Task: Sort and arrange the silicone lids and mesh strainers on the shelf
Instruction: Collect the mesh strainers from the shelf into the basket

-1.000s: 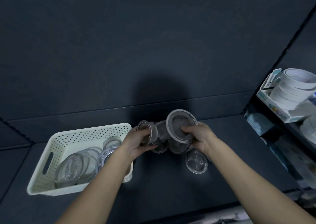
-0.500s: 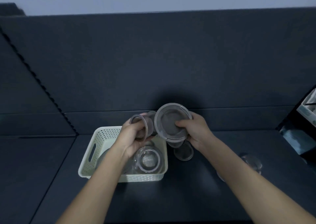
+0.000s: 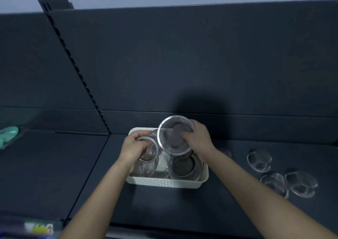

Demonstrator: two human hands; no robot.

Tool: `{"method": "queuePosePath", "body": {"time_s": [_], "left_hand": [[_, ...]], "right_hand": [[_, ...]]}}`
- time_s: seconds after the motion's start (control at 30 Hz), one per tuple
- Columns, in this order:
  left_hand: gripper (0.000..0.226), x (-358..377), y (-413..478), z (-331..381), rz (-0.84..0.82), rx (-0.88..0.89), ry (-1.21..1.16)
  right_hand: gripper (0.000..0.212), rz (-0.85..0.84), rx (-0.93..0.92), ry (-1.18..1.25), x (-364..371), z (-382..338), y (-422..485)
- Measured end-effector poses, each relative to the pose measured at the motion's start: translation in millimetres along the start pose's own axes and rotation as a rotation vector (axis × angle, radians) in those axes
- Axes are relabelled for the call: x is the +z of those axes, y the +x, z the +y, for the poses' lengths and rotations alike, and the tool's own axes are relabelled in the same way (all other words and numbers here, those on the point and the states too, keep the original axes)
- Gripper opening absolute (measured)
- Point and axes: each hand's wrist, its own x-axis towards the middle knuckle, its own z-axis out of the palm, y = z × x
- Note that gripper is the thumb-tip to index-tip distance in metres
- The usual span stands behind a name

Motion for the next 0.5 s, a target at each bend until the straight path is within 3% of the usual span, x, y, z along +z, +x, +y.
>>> {"method": "queuePosePath", "body": {"time_s": [0.13,0.27,0.5], "left_hand": [[0.028,-0.5,7.1,-10.5,0.062,0.067,0.251],[0.057,2.2,3.1,-7.9,0.037,0.101,0.466],[0.048,20.7,-15.7,9.7,0.018,0.372,0.652]], "right_hand": [[0.036,0.023,-0.077,-0.274,1.8,0.7,2.8],[0.041,-0.022,-0.058,-0.45,-5.5,16.4,2.1],[0.068,-0.207,-0.042,-0.618,-4.9,24.5,-15.2]]}}
